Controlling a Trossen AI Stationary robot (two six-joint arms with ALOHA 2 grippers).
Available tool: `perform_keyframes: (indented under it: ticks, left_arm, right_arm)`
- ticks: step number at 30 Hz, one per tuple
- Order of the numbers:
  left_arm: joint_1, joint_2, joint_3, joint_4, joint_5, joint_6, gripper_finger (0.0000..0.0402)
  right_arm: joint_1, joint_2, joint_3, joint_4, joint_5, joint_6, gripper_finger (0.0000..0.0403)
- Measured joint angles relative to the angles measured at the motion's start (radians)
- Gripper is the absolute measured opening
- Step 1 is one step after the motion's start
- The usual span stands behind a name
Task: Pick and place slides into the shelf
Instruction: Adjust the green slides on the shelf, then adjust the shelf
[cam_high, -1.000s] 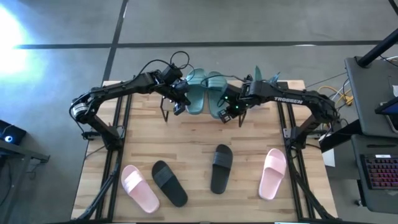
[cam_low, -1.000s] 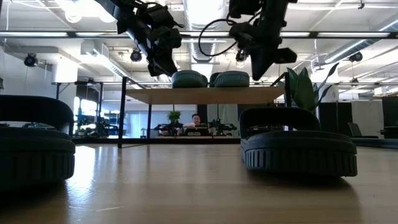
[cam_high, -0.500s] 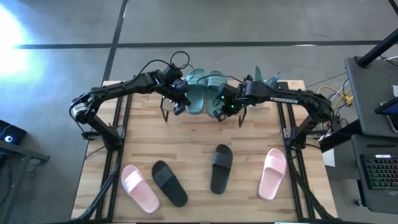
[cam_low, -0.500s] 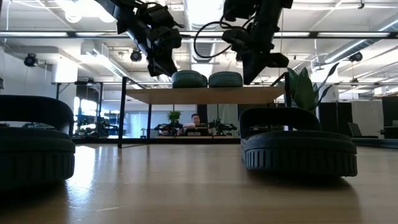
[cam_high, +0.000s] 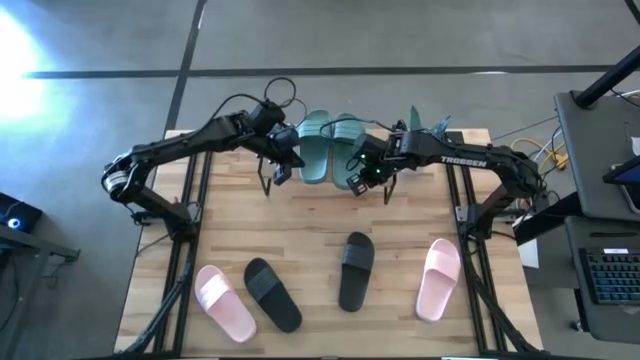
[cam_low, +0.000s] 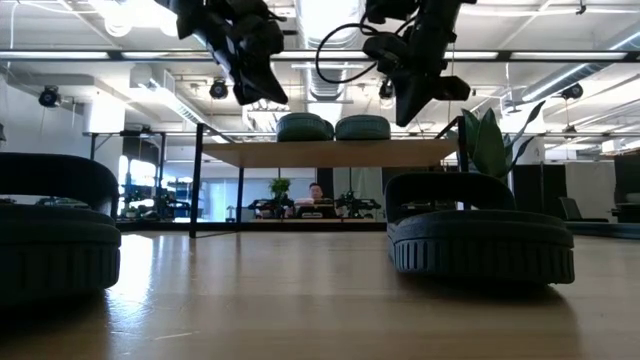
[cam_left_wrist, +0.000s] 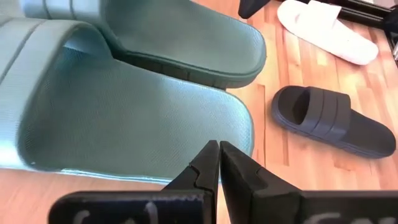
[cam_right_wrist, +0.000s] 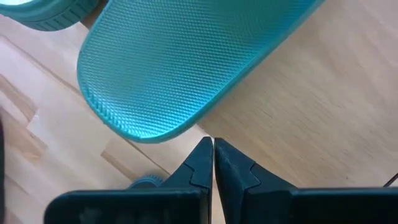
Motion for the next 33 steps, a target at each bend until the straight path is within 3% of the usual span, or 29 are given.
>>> perform_keyframes:
  ticks: [17,28,33]
  left_arm:
    - [0.0,-0.032,-0.069,-0.043,-0.052,-0.06,0.0]
    - [0.006,-0.052,-0.152,-0.047,-0.247,-0.069,0.0]
    - [0.008,-0.05,-0.197,0.005,-0.262,-0.069,0.0]
  right_arm:
    - [0.0,0.055,0.002,0.116,0.0,-0.01,0.0009]
    - [0.002,0.055,0.002,0.061,0.001,-0.012,0.0009]
    - [0.002,0.055,0.002,0.043,0.001,-0.012,0.0009]
